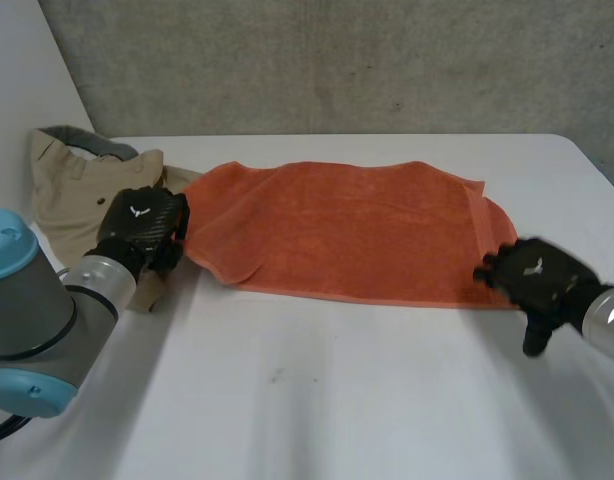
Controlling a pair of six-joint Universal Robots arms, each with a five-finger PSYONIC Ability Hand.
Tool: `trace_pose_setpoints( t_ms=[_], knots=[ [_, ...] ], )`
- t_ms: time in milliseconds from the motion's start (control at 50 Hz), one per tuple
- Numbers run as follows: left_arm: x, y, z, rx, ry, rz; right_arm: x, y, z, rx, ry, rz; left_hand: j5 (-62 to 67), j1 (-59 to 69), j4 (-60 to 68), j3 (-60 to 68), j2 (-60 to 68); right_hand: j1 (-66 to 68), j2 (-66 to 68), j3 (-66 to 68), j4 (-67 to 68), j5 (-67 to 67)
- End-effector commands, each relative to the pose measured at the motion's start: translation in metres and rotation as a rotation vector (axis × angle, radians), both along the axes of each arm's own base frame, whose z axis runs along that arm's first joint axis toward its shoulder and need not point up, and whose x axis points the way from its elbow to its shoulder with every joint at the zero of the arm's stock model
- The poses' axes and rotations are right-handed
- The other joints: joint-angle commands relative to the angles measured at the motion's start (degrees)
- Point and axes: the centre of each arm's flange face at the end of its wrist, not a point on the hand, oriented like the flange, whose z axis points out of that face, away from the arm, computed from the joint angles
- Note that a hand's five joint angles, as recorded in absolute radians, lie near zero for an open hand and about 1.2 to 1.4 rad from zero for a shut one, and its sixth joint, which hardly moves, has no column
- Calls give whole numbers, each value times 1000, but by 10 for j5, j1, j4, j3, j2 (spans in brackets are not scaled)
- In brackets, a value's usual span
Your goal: Fold the laundry.
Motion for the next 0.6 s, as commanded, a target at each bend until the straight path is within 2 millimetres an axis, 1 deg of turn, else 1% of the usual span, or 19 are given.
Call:
trace_pose_setpoints(
  t_ms=[20,120,160,180,200,240,260,280,300,320,380,400,440,480,540,560,600],
  knots=[
    [2,-1,13,-34,11,9,0,-21,30,14,-232,-122,139,159,111,116,112,16,-7,4,-1,4],
    [4,2,31,-69,24,14,-4,-30,29,25,-249,-191,139,159,111,116,112,20,-4,8,3,8],
    [4,6,44,-89,31,9,-5,-33,27,34,-251,-221,139,159,111,116,112,23,0,11,6,11],
    [3,7,48,-96,33,6,-8,-36,21,55,-253,-262,139,159,111,116,112,25,1,13,8,13],
    [2,10,58,-114,38,1,-9,-37,18,65,-257,-281,139,159,111,116,112,25,2,13,8,13],
    [1,12,68,-137,47,-5,-7,-35,9,105,-290,-333,139,159,111,116,112,23,0,11,6,11],
    [0,13,74,-148,52,-9,-4,-33,7,121,-311,-342,139,159,111,116,112,21,-2,9,5,9],
    [-4,18,85,-169,59,-25,1,-30,6,136,-341,-349,139,159,111,116,112,18,-5,6,1,6],
    [-7,21,89,-176,62,-35,7,-27,5,150,-369,-356,139,159,111,116,112,13,-10,1,-4,1],
    [-10,25,94,-183,66,-48,17,-21,3,178,-428,-367,139,159,111,116,112,1,-22,-11,-16,-11],
    [-23,38,112,-211,80,-95,28,-12,-2,208,-507,-379,139,159,111,116,112,-2,-25,-14,-19,-14],
    [-25,40,116,-213,82,-104,34,-6,-2,221,-560,-384,139,159,111,116,112,-7,-30,-19,-24,-19],
    [-31,47,124,-218,87,-127,39,0,0,225,-607,-385,139,159,111,116,112,-12,-35,-24,-29,-24],
    [-34,50,129,-222,90,-139,49,8,7,214,-668,-375,139,159,111,116,112,-34,-57,-46,-51,-46],
    [-40,56,138,-226,96,-159,61,19,10,220,-704,-359,139,159,111,116,112,-51,-74,-63,-68,-63],
    [-42,58,140,-227,98,-164,71,27,9,233,-714,-342,139,159,111,116,112,-53,-76,-65,-69,-65],
    [-46,63,146,-227,101,-182,82,35,5,247,-715,-327,139,159,111,116,112,-54,-78,-66,-71,-66]
  ],
)
